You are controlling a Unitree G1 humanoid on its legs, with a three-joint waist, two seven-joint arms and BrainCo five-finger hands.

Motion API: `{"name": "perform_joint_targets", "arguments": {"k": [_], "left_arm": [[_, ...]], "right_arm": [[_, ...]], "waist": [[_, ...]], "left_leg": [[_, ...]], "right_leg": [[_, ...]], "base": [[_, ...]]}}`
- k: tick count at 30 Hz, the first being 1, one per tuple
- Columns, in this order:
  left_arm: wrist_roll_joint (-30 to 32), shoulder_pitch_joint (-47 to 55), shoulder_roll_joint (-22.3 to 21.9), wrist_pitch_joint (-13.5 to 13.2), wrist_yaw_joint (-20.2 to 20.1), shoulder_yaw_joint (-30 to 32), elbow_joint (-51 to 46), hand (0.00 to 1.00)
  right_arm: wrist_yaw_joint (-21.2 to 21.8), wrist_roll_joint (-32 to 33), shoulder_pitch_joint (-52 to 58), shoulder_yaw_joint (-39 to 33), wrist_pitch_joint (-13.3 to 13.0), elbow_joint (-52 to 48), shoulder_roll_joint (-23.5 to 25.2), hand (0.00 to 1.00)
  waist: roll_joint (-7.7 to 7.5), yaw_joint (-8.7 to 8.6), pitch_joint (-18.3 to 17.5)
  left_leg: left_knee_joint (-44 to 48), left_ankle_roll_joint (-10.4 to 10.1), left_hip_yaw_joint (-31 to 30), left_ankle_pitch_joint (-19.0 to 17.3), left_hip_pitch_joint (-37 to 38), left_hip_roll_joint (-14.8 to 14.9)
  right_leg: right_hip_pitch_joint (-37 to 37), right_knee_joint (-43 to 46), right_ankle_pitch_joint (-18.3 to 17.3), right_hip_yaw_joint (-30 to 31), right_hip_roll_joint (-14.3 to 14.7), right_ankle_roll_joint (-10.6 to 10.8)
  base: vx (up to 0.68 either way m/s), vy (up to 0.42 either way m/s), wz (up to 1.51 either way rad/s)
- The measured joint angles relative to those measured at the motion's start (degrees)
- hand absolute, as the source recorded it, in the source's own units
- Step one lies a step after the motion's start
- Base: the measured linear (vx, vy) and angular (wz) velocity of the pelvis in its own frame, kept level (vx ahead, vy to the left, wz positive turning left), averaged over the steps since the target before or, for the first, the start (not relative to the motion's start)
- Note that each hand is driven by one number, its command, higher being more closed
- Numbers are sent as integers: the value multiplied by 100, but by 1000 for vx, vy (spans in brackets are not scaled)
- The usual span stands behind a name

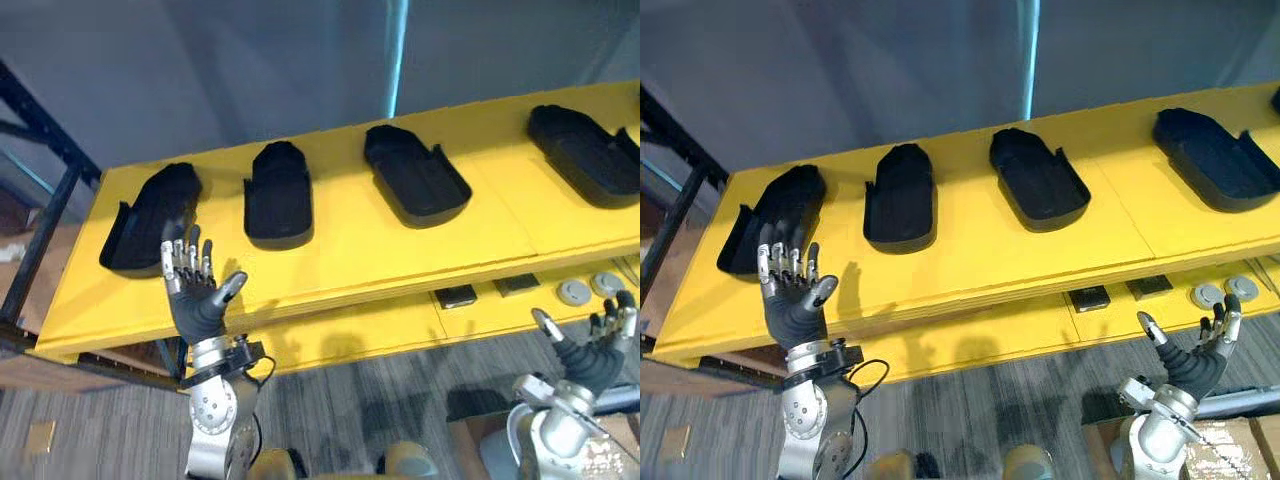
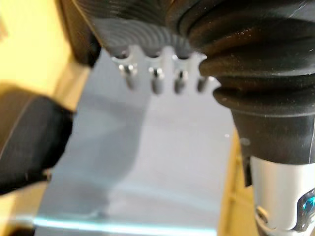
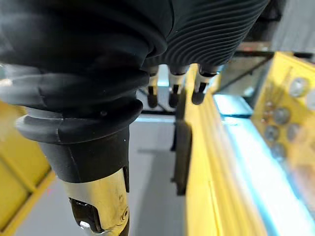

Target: Walk over and take plastic housings, then place them on the shelf

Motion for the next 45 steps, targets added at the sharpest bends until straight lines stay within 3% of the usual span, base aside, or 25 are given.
{"name": "perform_joint_targets", "arguments": {"k": [2,4,5,6,7,8,10,12,13,14,17,18,20,23,26,28,30,34,38,45], "left_arm": [[1,5,0,-38,-115,0,1,0],[325,-45,96,-43,-199,-2,-20,0],[487,-84,180,-43,-238,25,-91,0],[492,-113,197,-44,-254,61,-132,0],[487,-198,244,-39,-300,133,-129,0],[484,-333,296,-18,-318,286,-122,0],[492,-389,391,36,-288,430,-98,0],[492,-330,587,173,-144,567,-101,0],[499,-289,601,281,-65,708,-6,0],[503,-174,425,512,60,805,36,0],[501,107,217,838,144,1073,141,0],[502,156,202,861,156,1176,188,0],[707,208,168,861,422,1582,554,0],[723,205,148,828,854,2015,1109,0],[870,224,142,695,1620,2578,1906,0],[1053,259,142,443,2320,3044,2218,0],[1204,336,176,318,2559,3417,2345,0],[1444,424,321,74,2402,3702,2480,0],[1055,396,338,-113,1783,3702,2504,0],[393,371,401,-75,793,3488,2925,0]], "right_arm": [[50,154,1,57,8,69,62,0],[142,269,5,20,0,317,101,0],[262,349,-19,-77,-27,498,123,0],[320,429,-61,-136,-38,597,132,0],[388,429,-94,-226,-72,705,133,0],[471,417,-209,-367,-80,789,131,0],[614,436,-324,-484,-70,848,127,0],[795,438,-394,-575,-36,896,112,0],[887,435,-535,-628,1,1027,-60,0],[1009,449,-771,-770,101,1199,-434,0],[1063,616,-1180,-1043,164,1538,-962,0],[1063,661,-1271,-1085,183,1628,-1031,0],[1064,664,-1463,-1281,206,1905,-1241,0],[1155,910,-1596,-1322,234,2149,-1430,0],[1377,1232,-1774,-1354,345,2637,-1586,0],[1651,1472,-1792,-1342,398,2967,-1612,0],[1956,1807,-1827,-1293,505,3131,-1628,0],[2716,2809,-2043,-1103,777,3499,-1736,0],[3313,3374,-2296,-1096,878,3842,-1992,0],[3787,3549,-2597,-931,978,4130,-2110,0]], "waist": [[-39,39,21],[-28,-58,3],[-63,-60,3],[-69,-56,-3],[-77,-67,-25],[-81,-39,-67],[-107,-36,-83],[-433,14,-269],[-498,45,-326],[-305,144,-279],[-51,182,-344],[-29,193,-357],[69,285,-418],[72,283,-421],[12,381,-415],[-80,442,-462],[-137,446,-467],[-162,585,-482],[-161,596,-484],[-165,618,-482]], "left_leg": [[-36,13,-15,-12,59,-31],[-66,-5,-145,4,79,-15],[-158,35,-176,50,151,30],[-193,43,-203,66,184,83],[-229,42,-314,67,225,122],[-231,31,-403,71,244,259],[-188,-49,-516,90,234,368],[-104,-262,-683,44,142,336],[31,-398,-823,-7,54,436],[-20,-479,-910,35,53,640],[-577,-622,-929,331,199,637],[-719,-628,-910,397,274,624],[-1065,-629,-902,587,411,573],[-1281,-594,-948,722,480,464],[-1465,-531,-936,803,669,335],[-1511,-478,-987,844,666,245],[-1620,-461,-1060,911,742,177],[-1686,-475,-1080,953,846,166],[-1937,-471,-1113,1141,863,144],[-1986,-464,-1133,1191,876,123]], "right_leg": [[-61,221,35,89,-41,71],[-283,745,301,322,-57,344],[-328,913,446,325,-36,319],[-398,1007,482,372,-29,163],[-399,968,261,432,-34,-103],[-454,774,178,700,-53,-76],[-406,210,380,904,-57,216],[-251,-721,1183,919,-237,351],[-40,-998,992,854,-148,549],[83,-1252,1123,811,89,429],[104,-1403,1179,702,143,368],[115,-1419,1185,698,142,360],[133,-1472,1193,648,120,356],[179,-1516,1215,552,60,393],[475,-1874,1371,533,-30,458],[606,-2088,1471,443,-108,507],[736,-2209,1526,356,-154,531],[851,-2270,1557,310,-156,525],[812,-2299,1611,258,-157,520],[812,-2299,1628,245,-170,529]], "base": [[-6,45,-12],[23,120,20],[49,93,21],[48,44,17],[26,22,25],[27,5,33],[58,-93,36],[103,-232,44],[108,-291,24],[85,-266,17],[30,-139,14],[39,-75,5],[21,-52,8],[-9,-3,17],[-12,47,6],[-19,54,21],[-10,33,19],[-25,-2,2],[-44,-5,7],[-4,0,1]]}}
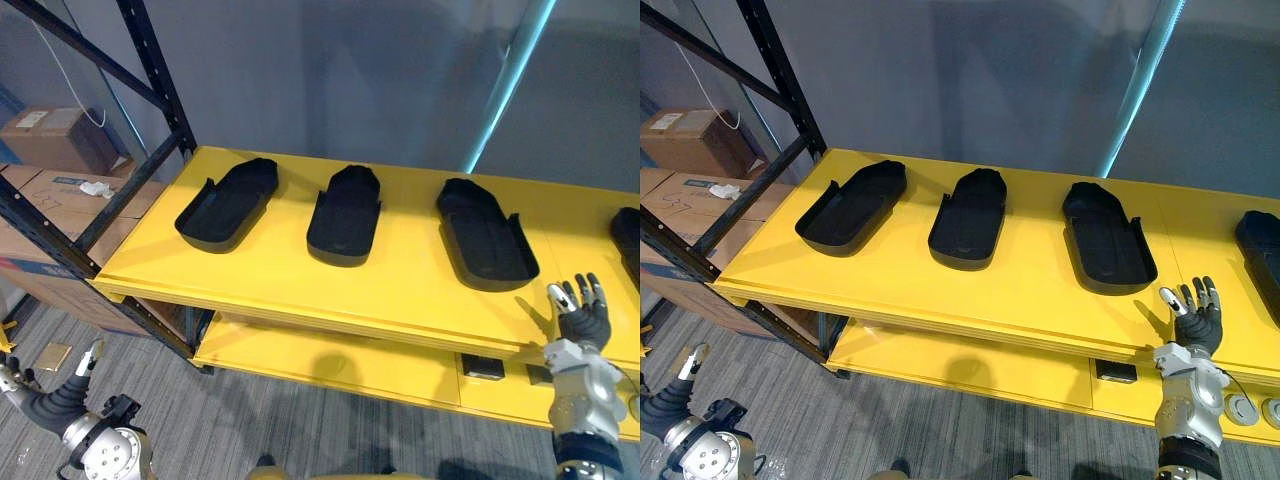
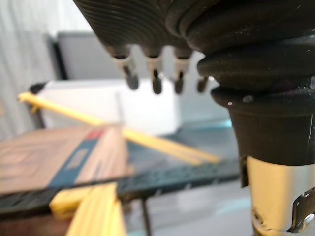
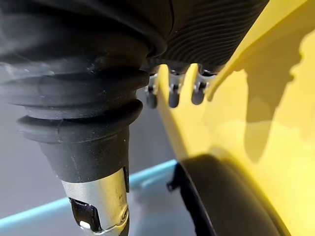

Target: Walk over and take plastic housings, then place them on the shelf

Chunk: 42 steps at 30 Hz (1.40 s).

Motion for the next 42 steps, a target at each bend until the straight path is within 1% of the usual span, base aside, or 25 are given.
{"name": "perform_joint_targets", "arguments": {"k": [2,3,5,6,8,9,10,11,13,15,17,22,23,26,28,33,36,40,42], "left_arm": [[-294,11,118,55,-325,-235,328,0],[-383,27,116,55,-395,-260,398,0],[-781,53,117,96,-706,-305,608,0],[-1023,62,124,192,-937,-356,772,0],[-1234,117,126,397,-1396,-551,1173,0],[-1318,174,130,545,-1655,-721,1412,0],[-1321,203,128,619,-1769,-803,1540,0],[-1333,274,125,804,-2038,-987,1852,0],[-1448,322,122,967,-2291,-1133,2223,0],[-1489,349,122,1063,-2460,-1160,2468,0],[-1475,444,123,1097,-2529,-1160,2714,0],[-1472,496,126,1132,-2584,-1250,3034,0],[-1470,496,126,1156,-2713,-1337,3144,0],[-1468,500,116,1189,-2883,-1383,3319,0],[-1469,499,116,1190,-2944,-1384,3404,0],[-1468,499,116,1185,-3018,-1408,3420,0],[-1425,495,114,1184,-3028,-1608,3424,0],[-1420,490,110,1184,-3047,-1612,3426,0],[-1415,491,111,1184,-3059,-1612,3427,0]], "right_arm": [[75,31,-141,185,37,171,-42,0],[127,31,-164,217,57,203,-52,0],[265,33,-225,274,94,313,-93,0],[355,32,-251,279,116,336,-132,0],[469,17,-312,298,193,350,-209,0],[512,-26,-338,323,242,361,-247,0],[533,-40,-355,337,249,373,-263,0],[609,-94,-407,411,252,415,-346,0],[687,-198,-520,430,257,548,-452,0],[755,-202,-586,439,269,635,-553,0],[825,-352,-765,461,282,785,-676,0],[904,-544,-984,556,315,874,-770,0],[937,-560,-1053,572,341,879,-777,0],[1006,-614,-1109,674,359,884,-803,0],[1019,-644,-1200,673,370,909,-804,0],[1159,-644,-1252,674,426,962,-852,0],[1250,-650,-1252,695,487,960,-852,0],[1214,-656,-1251,736,501,957,-852,0],[1095,-669,-1251,794,472,939,-852,0]], "waist": [[4,-2,2],[5,-2,2],[9,-3,4],[16,-3,9],[33,-13,19],[47,-22,27],[52,-24,36],[76,-29,61],[118,-33,102],[153,-36,127],[228,-45,173],[279,-48,210],[286,-47,238],[273,-47,260],[291,-51,283],[310,-58,297],[309,-61,298],[306,-68,300],[301,-76,303]], "left_leg": [[-14,4,2,7,32,-21],[-19,6,9,8,49,-31],[-32,8,28,9,76,-64],[-42,18,30,16,76,-91],[-56,41,41,32,83,-152],[-78,58,42,44,90,-176],[-78,61,44,46,90,-187],[-79,68,51,50,95,-210],[-84,74,61,54,126,-227],[-109,83,77,60,162,-234],[-121,89,76,65,166,-243],[-181,90,75,98,175,-246],[-182,91,75,99,171,-249],[-183,91,75,99,170,-249],[-187,92,78,99,166,-255],[-185,92,84,99,170,-277],[-177,92,101,99,174,-280],[-173,92,124,99,180,-269],[-174,91,137,99,186,-262]], "right_leg": [[12,6,3,-6,-22,4],[18,8,4,-5,-36,6],[28,11,9,-1,-74,15],[24,11,16,-1,-104,29],[20,11,30,-1,-162,53],[18,11,36,0,-184,65],[15,11,40,1,-194,70],[13,12,46,3,-219,82],[17,24,48,7,-243,88],[19,35,47,22,-251,91],[11,46,48,21,-261,96],[-13,54,48,14,-264,98],[-24,65,47,14,-268,99],[-45,94,33,14,-272,116],[-73,114,33,18,-282,116],[-79,142,25,18,-309,128],[-88,164,21,24,-315,128],[-96,181,15,33,-310,125],[-98,181,15,44,-305,125]], "base": [[0,0,0],[0,11,-3],[0,9,-2],[-7,34,-1],[-18,38,0],[-23,30,0],[0,0,0],[0,0,0],[-38,19,-3],[-35,6,-5],[-17,2,-1],[0,0,0],[0,0,0],[0,0,0],[9,2,-3],[0,0,0],[0,0,0],[0,0,0],[-2,-2,-2]]}}
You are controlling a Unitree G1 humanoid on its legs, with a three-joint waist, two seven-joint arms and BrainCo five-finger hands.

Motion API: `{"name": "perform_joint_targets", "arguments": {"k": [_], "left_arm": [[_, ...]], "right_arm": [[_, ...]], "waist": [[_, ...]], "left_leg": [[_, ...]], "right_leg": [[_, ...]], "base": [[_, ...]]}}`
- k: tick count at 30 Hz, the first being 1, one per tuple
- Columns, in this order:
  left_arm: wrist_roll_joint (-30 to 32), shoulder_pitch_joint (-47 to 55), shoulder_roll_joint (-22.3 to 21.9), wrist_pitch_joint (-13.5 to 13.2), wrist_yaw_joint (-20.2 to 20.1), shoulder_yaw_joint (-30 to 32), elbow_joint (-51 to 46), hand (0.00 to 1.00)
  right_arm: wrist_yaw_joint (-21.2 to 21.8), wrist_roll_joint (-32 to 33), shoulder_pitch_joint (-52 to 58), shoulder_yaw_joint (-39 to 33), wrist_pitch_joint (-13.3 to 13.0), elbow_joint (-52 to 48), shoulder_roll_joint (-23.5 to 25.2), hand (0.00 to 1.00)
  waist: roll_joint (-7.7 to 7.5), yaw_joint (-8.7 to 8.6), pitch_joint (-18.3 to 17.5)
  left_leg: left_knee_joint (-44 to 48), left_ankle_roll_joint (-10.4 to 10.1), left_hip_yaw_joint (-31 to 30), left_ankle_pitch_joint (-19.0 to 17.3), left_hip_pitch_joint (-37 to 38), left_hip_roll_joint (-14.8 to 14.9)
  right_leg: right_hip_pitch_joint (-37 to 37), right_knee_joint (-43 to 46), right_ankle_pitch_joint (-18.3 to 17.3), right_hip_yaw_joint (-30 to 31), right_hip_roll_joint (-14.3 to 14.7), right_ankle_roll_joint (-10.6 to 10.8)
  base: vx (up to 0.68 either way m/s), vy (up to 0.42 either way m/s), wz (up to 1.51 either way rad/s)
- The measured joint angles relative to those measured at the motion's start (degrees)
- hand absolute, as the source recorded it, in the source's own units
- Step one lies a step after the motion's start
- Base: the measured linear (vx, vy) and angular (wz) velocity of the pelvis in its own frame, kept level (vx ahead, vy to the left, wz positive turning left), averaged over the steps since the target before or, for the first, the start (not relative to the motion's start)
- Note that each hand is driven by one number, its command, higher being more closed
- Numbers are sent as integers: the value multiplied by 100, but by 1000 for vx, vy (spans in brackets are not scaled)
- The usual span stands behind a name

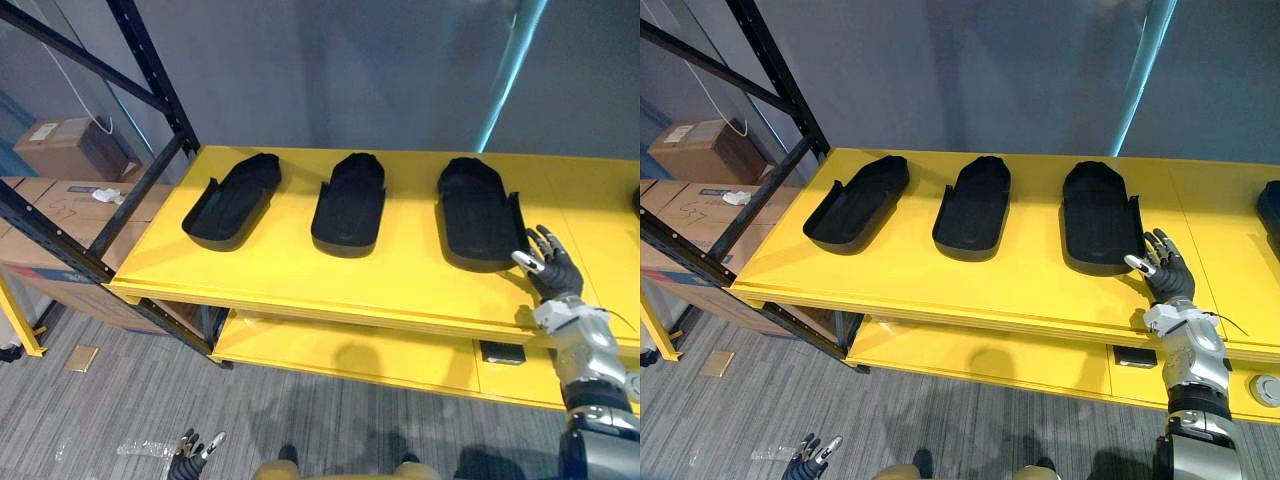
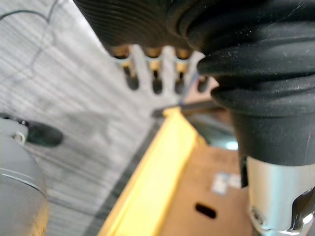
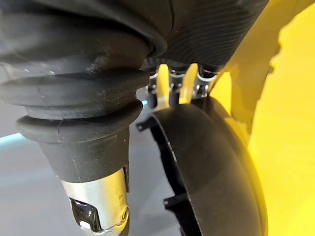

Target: Walk over and take plastic housings, then place them on the shelf

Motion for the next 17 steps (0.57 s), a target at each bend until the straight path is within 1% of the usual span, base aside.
{"name": "perform_joint_targets", "arguments": {"k": [3,4,5,6,7,8,9,10,11,12,13,14,15,16,17], "left_arm": [[-2,0,0,1,-7,0,0,0],[0,0,0,7,-6,3,0,0],[1,1,0,40,-6,8,1,0],[2,5,-1,55,-5,15,2,0],[5,5,-1,135,0,27,6,0],[19,-3,-2,161,17,41,72,0],[31,-8,-5,164,29,56,110,0],[98,-7,-10,202,47,98,197,0],[132,-40,-11,281,60,147,316,0],[152,-67,-12,313,75,153,387,0],[180,-100,-17,423,100,165,518,0],[219,-156,-36,505,133,185,695,0],[218,-188,-53,539,143,196,782,0],[215,-239,-92,628,134,195,912,0],[215,-250,-127,640,128,193,948,0]], "right_arm": [[-334,-26,90,15,-99,-196,0,0],[-598,-188,239,-24,-309,-436,8,0],[-935,-573,470,-184,-533,-897,56,0],[-1167,-871,594,-285,-675,-1188,99,0],[-1671,-1486,868,-460,-968,-1893,179,0],[-2155,-1845,1114,-646,-1178,-2581,305,0],[-2352,-1972,1236,-750,-1254,-2897,387,0],[-2753,-2352,1443,-916,-1388,-3406,591,0],[-3119,-2729,1721,-1045,-1423,-3814,817,0],[-3252,-2838,1881,-1100,-1432,-3973,929,0],[-3438,-2902,2209,-1142,-1443,-4183,1169,0],[-3530,-2883,2510,-1150,-1444,-4268,1424,0],[-3556,-2836,2651,-1144,-1443,-4268,1558,0],[-3575,-2582,2960,-1113,-1435,-4269,1847,0],[-3577,-2443,3133,-1076,-1427,-4268,1988,0]], "waist": [[-14,-5,8],[-23,-4,14],[-37,-6,22],[-48,-15,28],[-51,-68,30],[-65,-171,30],[-78,-204,25],[-122,-263,21],[-185,-330,-20],[-194,-371,-50],[-293,-462,-152],[-368,-497,-241],[-404,-535,-259],[-463,-619,-303],[-476,-636,-315]], "left_leg": [[-8,0,29,0,6,19],[-14,-1,43,-1,6,31],[-23,-2,63,-2,5,53],[-26,-3,80,-3,2,58],[-40,-4,108,-3,-9,62],[-50,-19,143,-14,0,67],[-50,-33,187,-25,19,81],[-50,-76,303,-66,102,134],[-48,-97,411,-97,171,180],[-45,-109,446,-118,206,202],[-41,-128,567,-145,214,237],[-13,-146,701,-184,227,274],[-7,-150,726,-199,255,285],[0,-154,848,-233,331,301],[1,-154,896,-254,401,303]], "right_leg": [[-10,-8,1,27,16,0],[-16,-20,1,42,26,-1],[-33,-31,2,70,39,-2],[-53,-32,2,95,48,-2],[-95,-34,4,135,65,-4],[-102,-43,6,171,88,-6],[-107,-47,7,212,104,-7],[-119,-48,9,326,152,-10],[-123,-53,9,430,201,-10],[-114,-57,9,471,227,-10],[-164,-65,9,556,268,-11],[-212,-69,25,670,306,-35],[-213,-70,30,723,321,-40],[-199,-69,30,795,332,-41],[-186,-67,30,865,336,-41]], "base": [[6,-6,-4],[19,-11,-6],[24,-12,-8],[31,-10,-12],[38,-5,-12],[41,-1,-14],[57,0,-32],[54,-3,-47],[44,-5,-52],[31,-10,-40],[35,0,-45],[46,3,-44],[30,16,-47],[9,17,-34],[-3,14,-26]]}}
